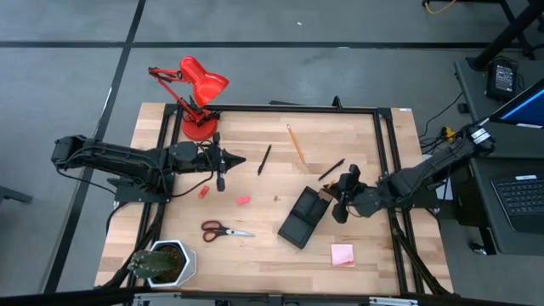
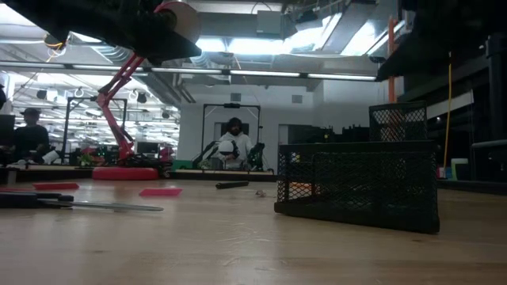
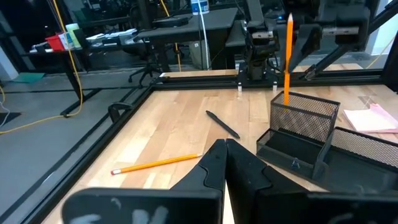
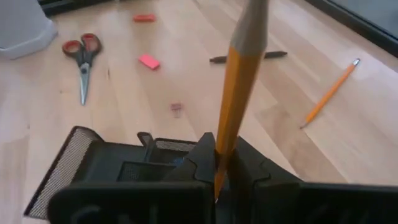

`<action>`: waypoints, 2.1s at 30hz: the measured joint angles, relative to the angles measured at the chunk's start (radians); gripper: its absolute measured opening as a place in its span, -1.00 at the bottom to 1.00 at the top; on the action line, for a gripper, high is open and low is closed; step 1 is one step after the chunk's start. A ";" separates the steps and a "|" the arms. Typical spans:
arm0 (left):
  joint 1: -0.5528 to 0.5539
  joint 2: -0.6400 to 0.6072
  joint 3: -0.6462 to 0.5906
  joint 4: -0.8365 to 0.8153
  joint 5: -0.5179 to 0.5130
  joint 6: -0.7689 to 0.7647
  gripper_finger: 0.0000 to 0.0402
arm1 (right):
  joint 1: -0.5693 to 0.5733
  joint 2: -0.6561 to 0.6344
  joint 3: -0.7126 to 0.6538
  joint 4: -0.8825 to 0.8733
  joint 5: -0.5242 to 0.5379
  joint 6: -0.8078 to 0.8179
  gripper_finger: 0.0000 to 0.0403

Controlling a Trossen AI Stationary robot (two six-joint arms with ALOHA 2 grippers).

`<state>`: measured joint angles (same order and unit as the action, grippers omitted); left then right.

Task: Pick and place office supplies into organizer
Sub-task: Put the left pencil into the desk organizer, then put the right pen into the desk organizer

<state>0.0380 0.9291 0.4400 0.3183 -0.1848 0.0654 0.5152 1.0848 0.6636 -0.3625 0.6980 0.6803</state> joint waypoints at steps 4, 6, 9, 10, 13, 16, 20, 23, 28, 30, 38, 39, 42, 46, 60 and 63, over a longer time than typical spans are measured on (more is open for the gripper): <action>0.000 0.000 0.000 0.000 0.000 0.000 -0.99 | 0.000 0.059 0.000 0.011 0.000 0.043 -0.91; 0.000 0.000 0.000 0.000 0.000 0.000 -0.99 | 0.000 0.083 0.000 0.011 0.000 0.078 -0.91; 0.000 0.000 0.000 -0.004 0.000 0.000 -0.99 | 0.000 0.111 0.000 0.015 0.010 0.106 -0.91; 0.000 0.000 0.000 -0.006 0.000 0.000 -0.99 | 0.000 0.117 0.000 0.015 0.013 0.111 -0.91; 0.000 0.000 0.000 -0.007 0.000 0.000 -0.99 | -0.002 0.127 0.000 0.013 0.014 0.145 -0.91; 0.000 0.000 0.000 -0.009 0.000 0.000 -0.98 | -0.002 0.127 0.000 0.013 0.008 0.211 -0.91; 0.000 0.000 0.000 -0.013 0.000 0.000 -0.99 | -0.002 0.127 0.000 0.011 0.000 0.272 -0.91; 0.000 0.000 0.000 -0.016 0.000 0.000 -0.99 | -0.002 0.127 0.000 0.011 -0.036 0.309 -0.91; 0.000 0.000 0.000 -0.031 0.000 0.000 -0.99 | -0.002 0.127 0.000 0.006 -0.037 0.303 -0.88; 0.000 0.000 0.000 -0.031 0.000 0.000 -0.99 | -0.003 0.127 0.000 -0.004 -0.029 0.302 -0.78; 0.000 0.000 0.000 -0.031 0.000 0.000 -0.99 | -0.003 0.127 0.000 -0.009 -0.024 0.284 -0.38; 0.000 0.000 0.000 -0.031 0.000 0.000 -0.99 | -0.003 0.127 0.000 -0.009 -0.014 0.281 -0.35; 0.000 0.000 0.000 -0.031 0.000 0.000 -0.98 | -0.003 0.125 0.000 -0.009 0.025 0.264 -0.30; 0.000 0.000 0.000 -0.031 0.000 0.000 -0.99 | -0.003 0.123 0.011 -0.008 0.066 0.204 -0.29; 0.000 0.000 0.000 -0.031 0.000 -0.001 -0.98 | 0.006 0.121 0.100 0.007 0.300 -0.108 -0.38; 0.000 0.000 0.000 -0.031 0.000 0.000 -0.97 | -0.004 0.121 0.066 0.038 0.326 -0.101 -0.49</action>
<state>0.0380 0.9293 0.4400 0.2874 -0.1844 0.0650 0.5114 1.2060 0.7299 -0.3246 1.0238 0.5798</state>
